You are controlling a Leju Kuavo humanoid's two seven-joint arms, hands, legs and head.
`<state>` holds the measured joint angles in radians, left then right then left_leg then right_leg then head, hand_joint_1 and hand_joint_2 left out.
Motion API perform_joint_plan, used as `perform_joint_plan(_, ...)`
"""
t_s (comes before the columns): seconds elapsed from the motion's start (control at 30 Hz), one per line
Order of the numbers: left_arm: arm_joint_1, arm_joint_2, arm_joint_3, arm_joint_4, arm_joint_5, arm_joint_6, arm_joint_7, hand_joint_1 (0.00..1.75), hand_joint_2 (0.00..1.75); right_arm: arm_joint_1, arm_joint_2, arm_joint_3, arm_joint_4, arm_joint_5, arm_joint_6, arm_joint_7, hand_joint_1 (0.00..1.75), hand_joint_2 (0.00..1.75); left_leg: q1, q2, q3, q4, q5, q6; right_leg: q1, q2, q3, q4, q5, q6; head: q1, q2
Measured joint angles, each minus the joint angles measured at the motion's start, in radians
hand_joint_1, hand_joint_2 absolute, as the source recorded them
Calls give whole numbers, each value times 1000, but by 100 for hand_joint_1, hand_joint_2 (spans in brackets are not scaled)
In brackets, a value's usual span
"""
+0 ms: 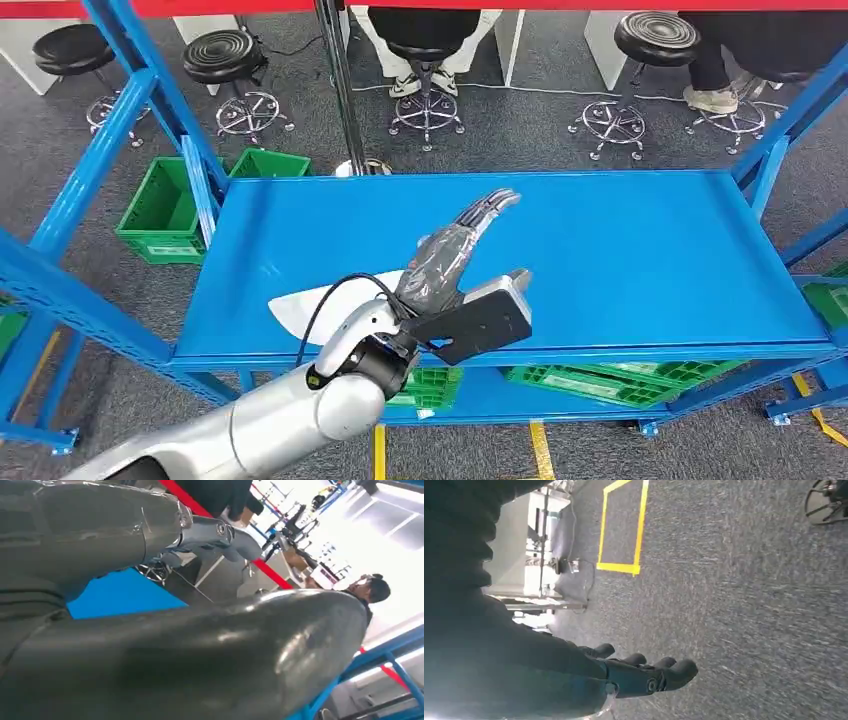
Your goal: Take the parts from the cabinet and place them on the table.
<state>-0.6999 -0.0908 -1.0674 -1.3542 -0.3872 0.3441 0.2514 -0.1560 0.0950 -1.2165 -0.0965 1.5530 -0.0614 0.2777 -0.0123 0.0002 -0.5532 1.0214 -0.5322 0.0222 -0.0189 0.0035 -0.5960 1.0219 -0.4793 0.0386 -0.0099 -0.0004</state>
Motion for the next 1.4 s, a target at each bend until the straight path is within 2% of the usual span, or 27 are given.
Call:
perform_joint_plan(0.03, 0, 0, 0, 0, -1, 0, 1, 0, 175, 0, 0, 1, 0, -2, 1, 0, 0, 175, 1, 0, 0, 0, -1, -1, 1, 0, 0, 0, -1, -2, 0, 0)
perform_joint_plan(0.13, 0, 2, 0, 0, -17, -19, 34, 0, 175, -1, 0, 5, 0, -3, 7, 1, 0, 175, 4, 0, 0, -1, 0, -4, 3, 0, 0, 0, -2, -3, 0, 0)
perform_joint_plan(0.27, 3, 17, 0, -12, -94, -71, 130, 0, 175, -1, 0, 5, 0, -7, 16, 9, 0, 175, 4, 2, 0, -2, 0, -7, 3, 0, 1, 0, -2, -4, 0, 0)
perform_joint_plan(0.3, 4, 24, 0, -20, -117, -85, 153, 0, 0, 0, 0, 5, 0, -10, 16, 11, 0, 175, 4, 2, 0, -2, 0, -7, 3, 0, 1, 0, -2, -4, 0, 0)
perform_joint_plan(0.43, 19, 67, 2, -66, -222, -141, 240, 0, 0, 0, 0, 5, 0, -15, 16, 23, 0, 175, 4, 6, 0, -2, 0, -7, 3, 1, 1, 0, -1, -6, 0, 0)
perform_joint_plan(0.47, 24, 80, 3, -83, -247, -159, 259, 0, 175, 0, 1, 4, 0, -17, 16, 26, 0, 175, 4, 7, 0, -2, 0, -7, 3, 2, 1, -1, 0, -6, 0, 0)
perform_joint_plan(0.6, 48, 146, 12, -165, -357, -273, 351, 0, 175, 1, 2, 3, 0, -29, 16, 33, 0, 175, 4, 12, 1, -2, -1, -8, 3, 4, 2, -1, 0, -6, 0, 0)
perform_joint_plan(0.77, 76, 214, 27, -267, -391, -317, 372, 0, 175, 0, 3, 1, 0, -35, 16, 35, 0, 175, 4, 12, 1, -2, -1, -8, 3, 4, 2, -1, 0, -6, 0, 0)
perform_joint_plan(0.87, 95, 246, 39, -318, -368, -358, 377, 0, 175, 1, 3, -5, 0, -37, 15, 39, 0, 175, 4, 12, 1, -3, -1, -8, 3, 5, 2, -1, 0, -6, 0, 0)
perform_joint_plan(0.9, 105, 261, 47, -342, -336, -376, 377, 0, 0, 1, 4, -6, 0, -38, 14, 40, 0, 175, 4, 12, 1, -3, -1, -8, 3, 5, 2, -1, 0, -6, 0, 0)
perform_joint_plan(1.03, 146, 323, 71, -433, -230, -411, 377, 0, 0, 0, 4, -17, 0, -45, 12, 40, 0, 175, 4, 12, 1, -3, -1, -8, 3, 5, 2, -1, 0, -6, 0, 0)
perform_joint_plan(1.07, 152, 335, 77, -454, -212, -416, 377, 0, 175, -1, 4, -21, 0, -45, 12, 41, 0, 175, 4, 12, 1, -3, -1, -8, 3, 5, 2, -1, 0, -6, 0, 0)
perform_joint_plan(1.2, 177, 376, 87, -535, -161, -424, 374, 0, 175, 0, 4, -29, 0, -45, 10, 42, 0, 175, 4, 12, 1, -3, -1, -8, 3, 5, 2, -1, 0, -6, 0, 0)
perform_joint_plan(1.4, 197, 398, 92, -606, -136, -425, 357, 0, 175, -1, 4, -34, 0, -45, 8, 42, 0, 175, 4, 8, 1, -3, -1, -8, 3, 5, 2, -1, 0, -6, 0, 0)
